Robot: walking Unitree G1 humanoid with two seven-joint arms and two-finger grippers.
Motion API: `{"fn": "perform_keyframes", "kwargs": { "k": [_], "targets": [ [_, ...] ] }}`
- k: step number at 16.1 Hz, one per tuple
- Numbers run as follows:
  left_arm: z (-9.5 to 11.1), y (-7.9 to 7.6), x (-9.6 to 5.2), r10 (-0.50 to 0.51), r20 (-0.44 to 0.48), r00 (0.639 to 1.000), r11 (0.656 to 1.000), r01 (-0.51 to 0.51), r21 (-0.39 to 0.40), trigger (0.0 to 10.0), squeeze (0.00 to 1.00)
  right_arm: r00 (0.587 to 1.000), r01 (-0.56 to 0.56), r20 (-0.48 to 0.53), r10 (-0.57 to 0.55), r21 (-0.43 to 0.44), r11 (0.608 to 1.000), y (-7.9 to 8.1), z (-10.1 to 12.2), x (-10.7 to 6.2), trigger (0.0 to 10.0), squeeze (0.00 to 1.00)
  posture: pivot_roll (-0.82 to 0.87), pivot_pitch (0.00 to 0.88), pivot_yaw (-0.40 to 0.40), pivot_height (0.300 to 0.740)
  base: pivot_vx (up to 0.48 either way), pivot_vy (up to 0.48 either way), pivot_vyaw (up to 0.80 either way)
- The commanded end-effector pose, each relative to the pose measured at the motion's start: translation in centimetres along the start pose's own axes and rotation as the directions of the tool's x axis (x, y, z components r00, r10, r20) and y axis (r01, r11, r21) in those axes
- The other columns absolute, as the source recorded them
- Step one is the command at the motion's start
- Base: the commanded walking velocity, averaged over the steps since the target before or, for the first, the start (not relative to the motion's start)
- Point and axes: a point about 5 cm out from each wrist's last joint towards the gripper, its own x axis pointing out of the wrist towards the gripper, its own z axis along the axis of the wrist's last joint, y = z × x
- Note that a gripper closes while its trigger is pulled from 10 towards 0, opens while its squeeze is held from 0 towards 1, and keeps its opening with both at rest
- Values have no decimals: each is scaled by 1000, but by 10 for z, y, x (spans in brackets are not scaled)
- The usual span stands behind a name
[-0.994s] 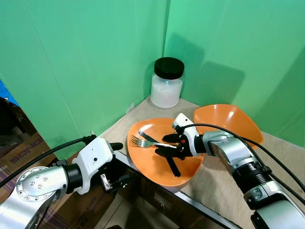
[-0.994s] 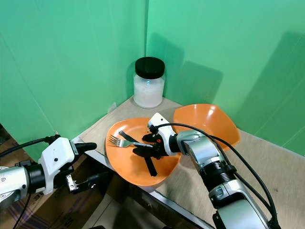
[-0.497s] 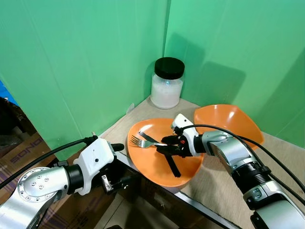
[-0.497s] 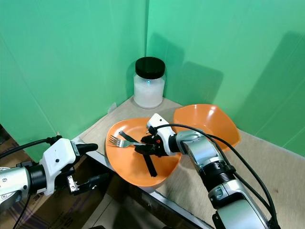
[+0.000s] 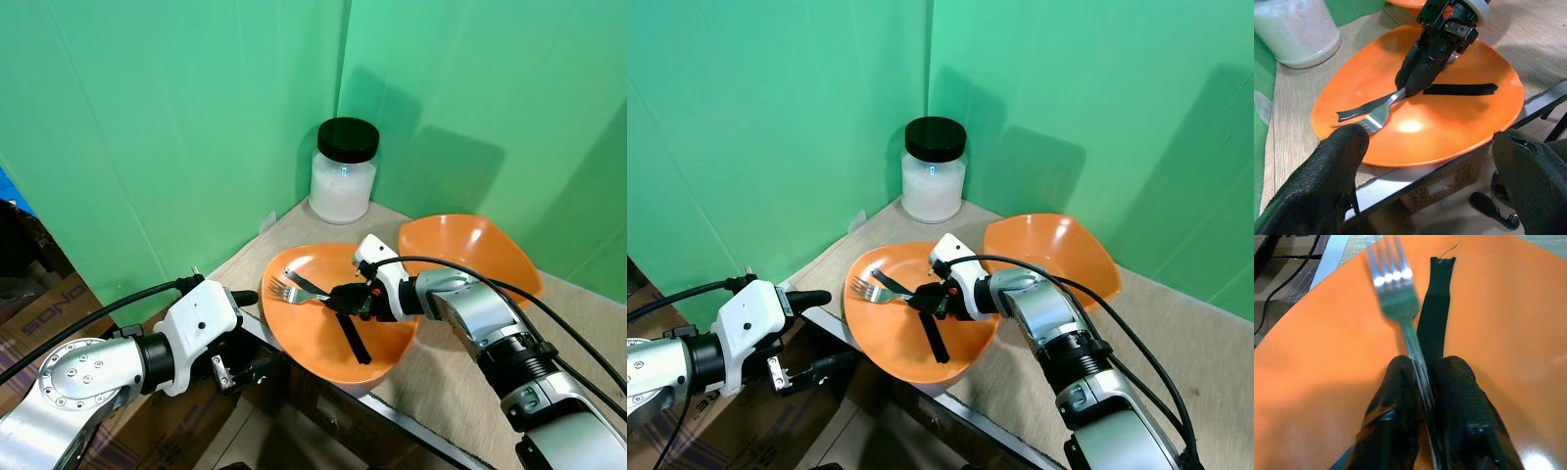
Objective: Setting the table
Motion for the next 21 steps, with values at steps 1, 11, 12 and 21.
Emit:
{"fn": "perform_keyframes", "kwargs": {
  "k": [1, 11, 12, 21],
  "targets": [
    [1, 0, 2, -4, 3, 1000, 1000, 4, 8, 10000, 475, 1000, 14, -5, -14, 19, 1000, -2, -4, -3, 0, 0, -16, 9, -30, 740, 0, 0, 0],
    [12, -2, 4, 25, 64, 998, 1000, -26, 11, 10000, 478, 939, 99, 314, -137, 133, 986, -2, 39, -48, 0, 0, 8, 0, -58, 740, 0, 0, 0],
    [16, -2, 4, 50, 91, 995, 999, -51, 4, 10000, 475, 919, 128, 353, -175, 153, 980, 0, 43, -60, 0, 0, 11, 0, -66, 740, 0, 0, 0],
    [46, 19, 26, 472, 241, 848, 882, -456, -119, 10000, 471, 547, 256, 699, -460, 384, 887, 46, 77, -109, 10000, 0, -6, 0, -73, 740, 0, 0, 0]
  ]
}}
